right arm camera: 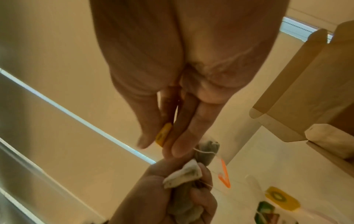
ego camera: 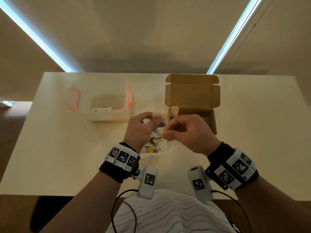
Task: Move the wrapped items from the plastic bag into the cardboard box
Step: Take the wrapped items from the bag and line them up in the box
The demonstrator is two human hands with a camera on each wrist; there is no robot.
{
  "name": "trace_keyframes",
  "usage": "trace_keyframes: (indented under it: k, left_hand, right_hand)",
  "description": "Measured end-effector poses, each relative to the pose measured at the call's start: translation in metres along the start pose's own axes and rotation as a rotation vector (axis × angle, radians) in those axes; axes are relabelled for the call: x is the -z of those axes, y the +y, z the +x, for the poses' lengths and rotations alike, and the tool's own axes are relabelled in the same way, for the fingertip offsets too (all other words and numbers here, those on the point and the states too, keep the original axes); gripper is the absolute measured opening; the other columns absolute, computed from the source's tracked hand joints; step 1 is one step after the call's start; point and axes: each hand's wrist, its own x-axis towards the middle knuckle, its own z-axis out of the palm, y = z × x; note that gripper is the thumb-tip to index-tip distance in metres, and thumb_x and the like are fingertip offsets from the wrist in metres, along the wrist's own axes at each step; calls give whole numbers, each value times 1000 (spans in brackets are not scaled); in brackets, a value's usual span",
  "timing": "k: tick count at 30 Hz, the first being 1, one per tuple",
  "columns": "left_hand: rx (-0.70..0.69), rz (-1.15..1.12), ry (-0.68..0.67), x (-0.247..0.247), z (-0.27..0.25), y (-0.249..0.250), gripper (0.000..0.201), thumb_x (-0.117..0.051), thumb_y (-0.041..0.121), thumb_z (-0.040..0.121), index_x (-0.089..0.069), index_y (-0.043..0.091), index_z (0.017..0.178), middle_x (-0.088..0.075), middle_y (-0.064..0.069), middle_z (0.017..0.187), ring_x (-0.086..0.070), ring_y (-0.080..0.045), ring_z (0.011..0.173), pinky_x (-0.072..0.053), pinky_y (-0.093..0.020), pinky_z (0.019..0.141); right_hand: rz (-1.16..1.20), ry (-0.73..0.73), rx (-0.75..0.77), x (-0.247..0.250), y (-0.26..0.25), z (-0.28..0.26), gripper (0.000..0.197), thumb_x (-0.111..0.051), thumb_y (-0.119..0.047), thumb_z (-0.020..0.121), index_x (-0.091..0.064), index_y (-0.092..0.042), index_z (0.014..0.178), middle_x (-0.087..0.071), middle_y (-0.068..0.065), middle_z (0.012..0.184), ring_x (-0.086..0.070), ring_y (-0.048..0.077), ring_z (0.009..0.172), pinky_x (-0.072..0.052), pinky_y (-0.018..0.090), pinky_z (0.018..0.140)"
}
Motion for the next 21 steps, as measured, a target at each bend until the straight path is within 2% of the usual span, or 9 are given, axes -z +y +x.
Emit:
trace_keyframes:
  k: [2, 5, 7, 9, 11, 14, 17, 19, 21]
  left_hand:
    - [2, -23, -11, 0, 0, 0, 8, -70, 4, 86, -73, 12, 84, -73, 0, 70, -66, -12, 63, -51, -23, 58]
    - [7, -49, -28, -1, -1, 1, 9, -70, 7, 88, -74, 14, 83, -72, 0, 72, -66, -13, 62, -50, -23, 56]
    - [17, -55, -44, -1, -1, 0, 11, -69, 7, 88, -75, 16, 84, -73, -1, 73, -67, -14, 63, -52, -25, 55]
    - [30, -51, -63, -2, -1, 0, 13, -68, 7, 89, -75, 16, 84, -73, -6, 73, -67, -17, 62, -55, -29, 56]
    - [47, -59, -79, -3, -1, -1, 11, -66, 7, 91, -75, 12, 87, -74, -13, 77, -69, -22, 64, -58, -32, 59]
    - [49, -59, -105, -5, -1, -3, 12, -62, 3, 92, -73, 7, 88, -73, -20, 82, -72, -27, 73, -59, -35, 62]
    - [37, -2, -142, -5, -1, -6, 15, -59, 1, 93, -73, 6, 90, -70, -30, 89, -69, -31, 73, -59, -42, 66]
    - [33, 17, -148, -6, -1, -7, 14, -59, 0, 93, -73, 6, 92, -70, -28, 88, -69, -23, 66, -59, -35, 60]
    - [28, 41, -163, -8, -1, -9, 12, -58, -1, 94, -70, 1, 97, -70, -25, 87, -69, -18, 63, -56, -29, 55]
  right_hand:
    - [61, -80, -10, 6, -1, 1, 24, -82, -20, 75, -75, -9, 95, -77, 1, 90, -73, 13, 83, -60, 30, 82]
    - [209, -182, -23, 13, -3, 2, 29, -76, -1, 80, -71, -5, 108, -76, 5, 103, -73, 16, 97, -58, 29, 88]
    - [153, -116, 10, 13, -2, 8, 22, -72, 1, 84, -72, -4, 105, -76, 6, 101, -73, 16, 96, -58, 31, 89]
    - [58, 7, 8, 10, 0, 14, 13, -73, -7, 86, -75, -6, 99, -77, 5, 91, -74, 15, 85, -60, 35, 83]
    - [-34, 116, -21, 6, 3, 18, 7, -74, -16, 87, -76, -16, 94, -74, -2, 87, -71, 11, 78, -61, 33, 78]
    - [-173, 205, -39, 1, 7, 22, 8, -77, -30, 83, -70, -33, 81, -64, -11, 96, -64, 7, 79, -57, 23, 75]
    - [-53, 197, -175, -1, 14, 26, 11, -81, -30, 79, -75, -22, 83, -73, -5, 84, -69, 10, 78, -60, 34, 79]
    - [48, 207, -222, 0, 20, 28, 16, -84, -23, 75, -73, -17, 85, -75, -1, 83, -72, 15, 82, -60, 42, 82]
    - [95, 213, -243, 3, 25, 28, 26, -86, -16, 73, -68, -17, 91, -75, 1, 83, -72, 17, 84, -60, 41, 83]
